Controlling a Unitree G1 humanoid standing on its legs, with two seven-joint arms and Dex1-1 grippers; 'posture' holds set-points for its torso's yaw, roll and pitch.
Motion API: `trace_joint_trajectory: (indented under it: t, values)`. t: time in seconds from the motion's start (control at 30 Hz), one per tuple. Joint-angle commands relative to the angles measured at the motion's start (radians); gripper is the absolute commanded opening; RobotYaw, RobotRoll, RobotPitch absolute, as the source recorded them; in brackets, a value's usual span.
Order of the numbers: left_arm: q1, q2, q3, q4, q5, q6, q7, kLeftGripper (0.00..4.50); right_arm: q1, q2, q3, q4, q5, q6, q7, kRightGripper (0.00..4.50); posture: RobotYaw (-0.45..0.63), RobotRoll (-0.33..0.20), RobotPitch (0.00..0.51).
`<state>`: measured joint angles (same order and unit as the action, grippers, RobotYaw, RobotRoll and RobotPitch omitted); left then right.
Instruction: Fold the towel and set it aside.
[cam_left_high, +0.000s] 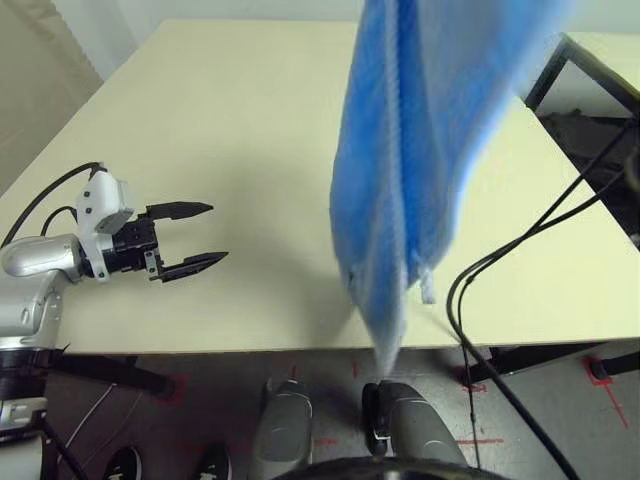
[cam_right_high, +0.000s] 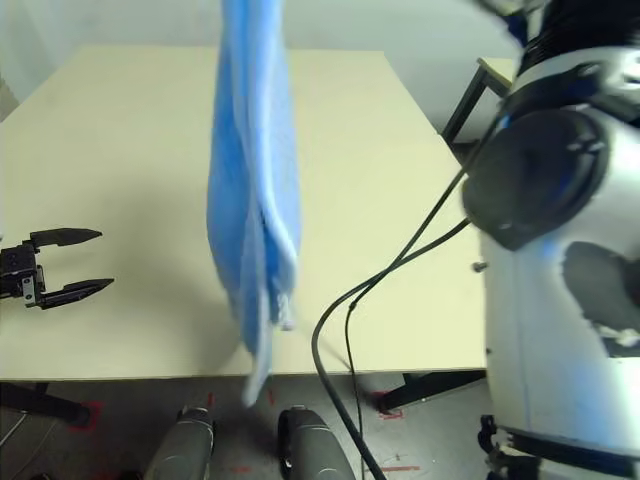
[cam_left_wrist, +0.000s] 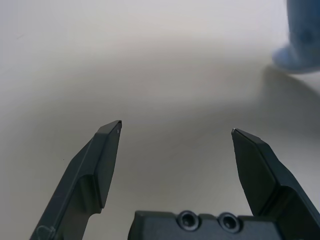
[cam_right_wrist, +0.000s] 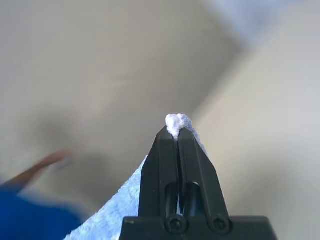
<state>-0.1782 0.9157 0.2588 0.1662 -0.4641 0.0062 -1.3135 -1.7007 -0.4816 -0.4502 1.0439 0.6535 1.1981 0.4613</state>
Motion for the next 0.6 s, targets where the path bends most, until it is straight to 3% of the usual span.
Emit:
trace_joint_trajectory:
  t: [0.03, 0.43, 0.6]
  values:
    - [0.004, -0.015, -0.019, -0.024, 0.011, 0.001, 0.006, 4.5, 0.083, 0.048, 0.021, -0.076, -0.046, -0.05, -0.086, 0.04, 0.11, 0.0, 0.124]
    - [0.031, -0.024, -0.032, -0.115, 0.023, 0.004, 0.034, 4.5, 0.22, 0.118, 0.024, -0.212, -0.048, -0.046, -0.139, 0.04, 0.13, 0.0, 0.136]
    - [0.042, -0.106, -0.143, -0.401, 0.028, 0.242, 0.253, 4.5, 0.261, 0.123, 0.042, -0.275, -0.04, -0.03, -0.129, 0.04, 0.12, 0.0, 0.136]
